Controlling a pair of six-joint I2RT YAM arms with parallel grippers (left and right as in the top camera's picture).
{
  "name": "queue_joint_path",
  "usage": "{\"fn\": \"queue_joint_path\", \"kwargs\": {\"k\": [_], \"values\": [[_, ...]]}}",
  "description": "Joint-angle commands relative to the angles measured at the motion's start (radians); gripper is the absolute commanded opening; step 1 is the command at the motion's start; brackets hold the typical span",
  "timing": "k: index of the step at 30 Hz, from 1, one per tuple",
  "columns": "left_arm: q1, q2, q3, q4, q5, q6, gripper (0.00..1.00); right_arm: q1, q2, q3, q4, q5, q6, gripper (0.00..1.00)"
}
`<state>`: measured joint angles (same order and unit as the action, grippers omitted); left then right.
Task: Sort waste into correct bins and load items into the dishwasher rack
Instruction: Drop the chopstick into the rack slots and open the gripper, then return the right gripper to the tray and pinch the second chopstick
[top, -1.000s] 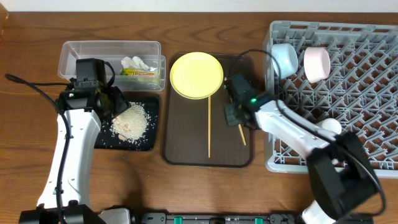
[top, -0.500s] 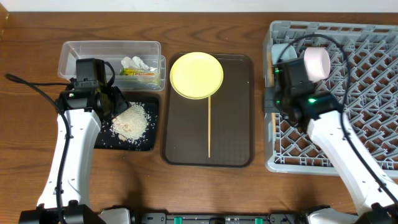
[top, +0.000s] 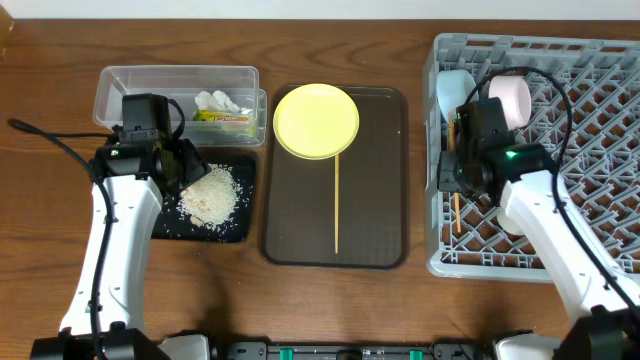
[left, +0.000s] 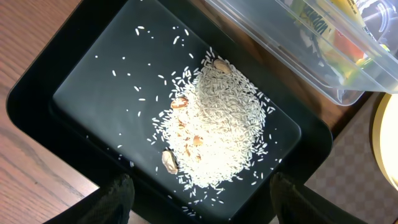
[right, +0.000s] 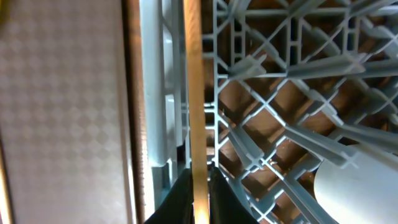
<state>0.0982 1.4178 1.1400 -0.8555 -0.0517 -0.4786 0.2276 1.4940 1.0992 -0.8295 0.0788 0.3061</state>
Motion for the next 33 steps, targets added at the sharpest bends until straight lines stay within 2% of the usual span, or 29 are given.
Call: {"fn": "queue_joint_path", "kwargs": {"k": [1, 5, 10, 15, 20, 27, 33], "values": [[0.003, 0.000, -0.007, 0.000, -0.001, -0.010, 0.73, -0.008, 0.025, -0.010, 0.001, 0.003, 0.003, 0.12], [0.003, 0.000, -0.007, 0.000, -0.001, -0.010, 0.73, -0.008, 0.021, -0.009, 0.007, 0.003, 0.003, 0.21], [0.003, 0.000, -0.007, 0.000, -0.001, -0.010, 0.73, -0.008, -0.003, -0.007, 0.031, 0.003, -0.012, 0.24], [0.003, 0.000, -0.007, 0.000, -0.001, -0.010, 0.73, 0.006, -0.067, -0.006, 0.177, -0.104, -0.062, 0.29], [0.003, 0.000, -0.007, 0.001, -0.001, -0.010, 0.73, 0.066, -0.077, -0.006, 0.363, -0.248, -0.087, 0.43], [0.003, 0.000, -0.007, 0.001, -0.001, -0.010, 0.73, 0.227, 0.037, -0.006, 0.397, -0.244, -0.086, 0.52], [0.003, 0.000, -0.007, 0.004, -0.001, -0.010, 0.73, 0.352, 0.198, -0.006, 0.427, -0.171, -0.086, 0.52]]}}
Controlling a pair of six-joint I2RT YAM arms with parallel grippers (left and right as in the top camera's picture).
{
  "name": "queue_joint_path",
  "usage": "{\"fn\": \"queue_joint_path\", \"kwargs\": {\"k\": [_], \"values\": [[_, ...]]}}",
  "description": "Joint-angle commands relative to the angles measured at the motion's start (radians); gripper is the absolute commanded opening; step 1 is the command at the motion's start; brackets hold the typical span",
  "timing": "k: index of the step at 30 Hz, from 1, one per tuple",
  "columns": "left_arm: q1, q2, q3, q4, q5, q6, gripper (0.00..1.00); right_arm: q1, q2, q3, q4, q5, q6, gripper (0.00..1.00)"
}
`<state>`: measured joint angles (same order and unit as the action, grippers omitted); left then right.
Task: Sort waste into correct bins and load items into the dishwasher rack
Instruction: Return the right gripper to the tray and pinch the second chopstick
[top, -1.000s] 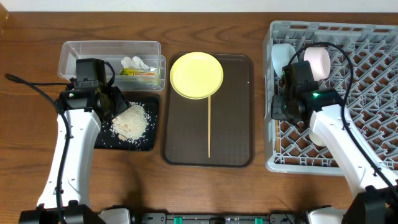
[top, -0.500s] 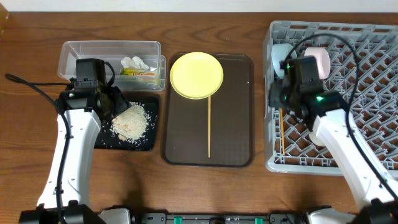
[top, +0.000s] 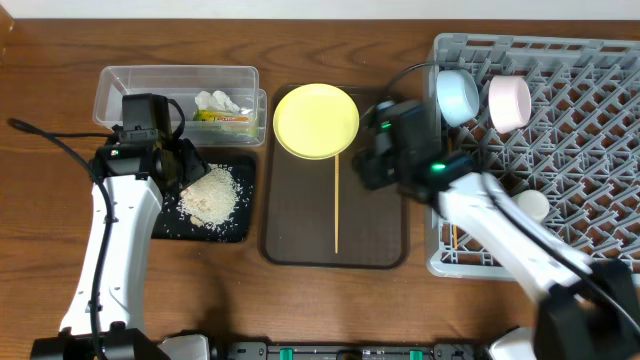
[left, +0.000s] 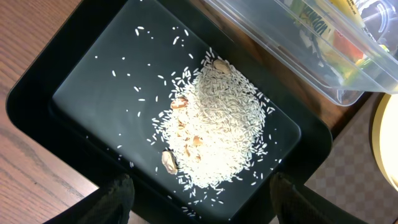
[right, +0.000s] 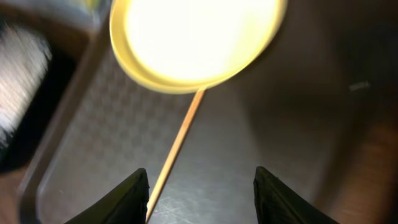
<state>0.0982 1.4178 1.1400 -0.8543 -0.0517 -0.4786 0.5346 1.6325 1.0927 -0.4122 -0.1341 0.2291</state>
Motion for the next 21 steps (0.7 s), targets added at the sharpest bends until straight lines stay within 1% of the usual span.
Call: {"fn": "queue_joint_path", "kwargs": {"k": [1, 6, 10, 13, 15, 18, 20, 21], "values": [[0.003, 0.000, -0.007, 0.003, -0.001, -0.010, 0.73, 0.063, 0.087, 0.000, 0.019, 0.064, -0.008, 0.52], [0.003, 0.000, -0.007, 0.003, -0.001, -0.010, 0.73, 0.134, 0.192, 0.000, 0.077, 0.150, -0.006, 0.51], [0.003, 0.000, -0.007, 0.003, -0.001, -0.010, 0.74, 0.169, 0.248, 0.000, 0.091, 0.207, -0.005, 0.50], [0.003, 0.000, -0.007, 0.003, -0.001, -0.010, 0.73, 0.184, 0.272, 0.000, 0.087, 0.237, 0.004, 0.46], [0.003, 0.000, -0.007, 0.003, -0.001, -0.010, 0.73, 0.187, 0.283, 0.000, 0.086, 0.256, 0.008, 0.42], [0.003, 0.000, -0.007, 0.003, -0.001, -0.010, 0.74, 0.186, 0.285, 0.000, 0.070, 0.302, 0.048, 0.28], [0.003, 0.000, -0.007, 0.003, -0.001, -0.010, 0.74, 0.185, 0.285, 0.000, 0.050, 0.342, 0.066, 0.22], [0.003, 0.000, -0.007, 0.003, -0.001, -0.010, 0.74, 0.184, 0.285, 0.000, 0.032, 0.363, 0.080, 0.16]]}}
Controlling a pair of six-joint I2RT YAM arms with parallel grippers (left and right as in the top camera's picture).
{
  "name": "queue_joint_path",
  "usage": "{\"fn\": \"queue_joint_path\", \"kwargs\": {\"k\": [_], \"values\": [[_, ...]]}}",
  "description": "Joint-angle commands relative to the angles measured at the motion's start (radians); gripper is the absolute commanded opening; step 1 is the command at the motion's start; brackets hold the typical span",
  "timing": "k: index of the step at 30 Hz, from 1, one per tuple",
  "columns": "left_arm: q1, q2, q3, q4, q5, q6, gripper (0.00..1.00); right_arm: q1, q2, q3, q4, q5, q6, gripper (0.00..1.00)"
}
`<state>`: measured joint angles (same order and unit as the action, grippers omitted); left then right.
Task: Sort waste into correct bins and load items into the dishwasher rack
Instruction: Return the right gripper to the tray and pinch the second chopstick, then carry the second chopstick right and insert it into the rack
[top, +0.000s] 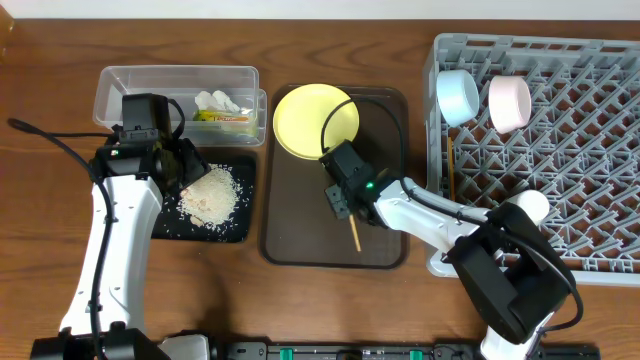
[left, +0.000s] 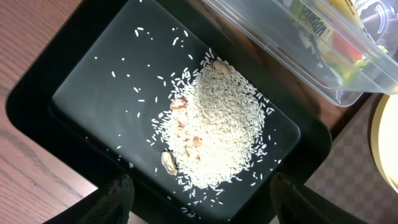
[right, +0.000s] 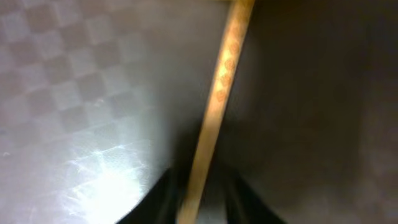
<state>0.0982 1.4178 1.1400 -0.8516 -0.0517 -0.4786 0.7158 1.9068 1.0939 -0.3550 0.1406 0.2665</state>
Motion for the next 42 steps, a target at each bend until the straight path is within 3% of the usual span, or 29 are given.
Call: {"fn": "queue_joint_path", "kwargs": {"k": [1, 4, 16, 32, 42], "values": [[0.003, 0.000, -0.007, 0.000, -0.001, -0.010, 0.74, 0.001, 0.011, -0.001, -0.040, 0.105, 0.055, 0.10], [0.003, 0.000, -0.007, 0.000, -0.001, -0.010, 0.73, -0.013, 0.011, -0.001, -0.079, 0.117, 0.079, 0.01], [0.003, 0.000, -0.007, 0.000, -0.001, -0.010, 0.73, -0.111, -0.053, -0.001, -0.162, 0.117, 0.132, 0.01], [0.003, 0.000, -0.007, 0.000, -0.001, -0.010, 0.73, -0.278, -0.457, -0.001, -0.217, 0.088, 0.050, 0.01], [0.003, 0.000, -0.007, 0.000, -0.001, -0.010, 0.73, -0.419, -0.472, -0.002, -0.379, 0.087, 0.055, 0.01]]}}
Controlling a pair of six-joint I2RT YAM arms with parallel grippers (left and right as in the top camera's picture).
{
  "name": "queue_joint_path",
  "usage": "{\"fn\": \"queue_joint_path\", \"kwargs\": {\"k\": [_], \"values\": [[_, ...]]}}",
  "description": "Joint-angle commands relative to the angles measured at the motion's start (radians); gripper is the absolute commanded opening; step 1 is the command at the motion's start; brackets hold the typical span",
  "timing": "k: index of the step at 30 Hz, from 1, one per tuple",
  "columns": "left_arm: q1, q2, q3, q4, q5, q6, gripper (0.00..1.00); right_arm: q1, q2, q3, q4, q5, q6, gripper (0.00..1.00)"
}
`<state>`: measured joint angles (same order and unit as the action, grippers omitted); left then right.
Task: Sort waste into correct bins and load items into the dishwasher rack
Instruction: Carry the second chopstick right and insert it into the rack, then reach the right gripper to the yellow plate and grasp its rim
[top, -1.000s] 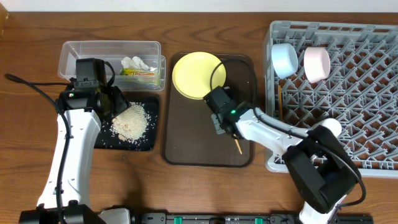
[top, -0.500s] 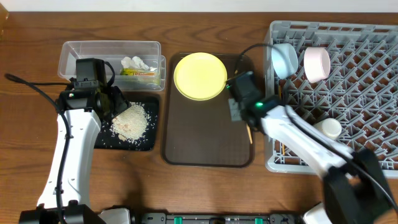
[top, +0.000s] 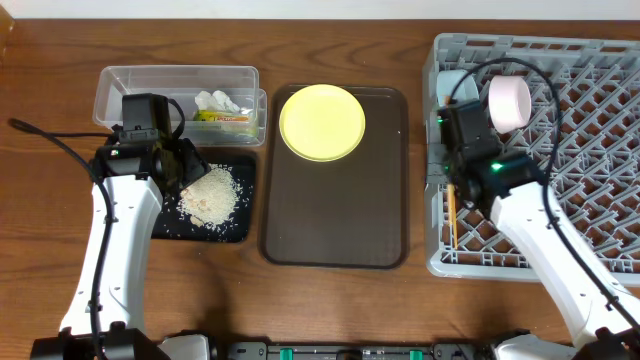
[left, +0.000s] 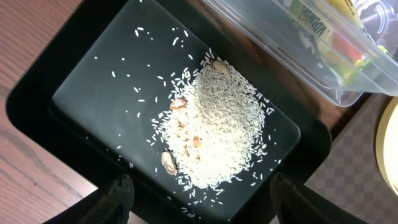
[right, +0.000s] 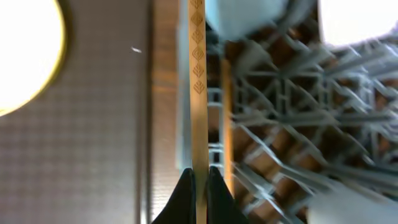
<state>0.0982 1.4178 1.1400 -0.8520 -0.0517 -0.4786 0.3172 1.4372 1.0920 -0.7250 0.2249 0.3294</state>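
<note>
My right gripper (right: 199, 177) is shut on a patterned wooden chopstick (right: 198, 74), which runs forward over the left edge of the grey dishwasher rack (top: 600, 250). A second chopstick (right: 227, 124) lies in the rack just to its right. In the rack's back left corner stand a blue cup (right: 242, 15) and a pink cup (top: 510, 100). On the brown tray (top: 335, 220) a yellow plate (top: 322, 122) remains. My left gripper (left: 199, 205) hangs open over the black tray (left: 81, 68) of rice and nut scraps (left: 214, 130).
A clear plastic bin (top: 180, 90) holding wrappers and tissue stands behind the black tray. The rack fills the right side of the table. Bare wood runs along the front edge.
My right gripper was low on the brown tray around the chopstick there. It is now at the rack's left edge, shut on that chopstick. The plate sits slightly further right. The left arm is unchanged.
My right gripper first held one chopstick inside the rack while another lay on the brown tray. Then it was open over the tray near the plate, then down around the second chopstick. That chopstick is now off the tray and at the rack. The left gripper stayed open over the rice.
</note>
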Motion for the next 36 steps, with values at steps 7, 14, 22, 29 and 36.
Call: {"fn": "queue_joint_path", "kwargs": {"k": [7, 14, 22, 29, 36], "values": [[0.003, 0.000, -0.007, 0.001, -0.001, -0.010, 0.73, -0.029, 0.042, -0.004, -0.039, 0.003, -0.009, 0.01], [0.003, 0.000, -0.007, 0.000, -0.001, -0.010, 0.73, -0.028, 0.108, -0.009, -0.042, -0.064, -0.009, 0.09], [0.003, 0.000, -0.007, 0.000, -0.001, -0.010, 0.74, -0.028, 0.108, -0.005, -0.015, -0.076, -0.009, 0.27], [0.003, 0.000, -0.007, 0.000, -0.001, -0.010, 0.74, -0.028, 0.051, 0.010, 0.202, -0.212, -0.084, 0.39], [0.003, 0.000, -0.007, 0.000, -0.001, -0.010, 0.74, 0.008, 0.083, 0.009, 0.486, -0.320, -0.084, 0.44]]}}
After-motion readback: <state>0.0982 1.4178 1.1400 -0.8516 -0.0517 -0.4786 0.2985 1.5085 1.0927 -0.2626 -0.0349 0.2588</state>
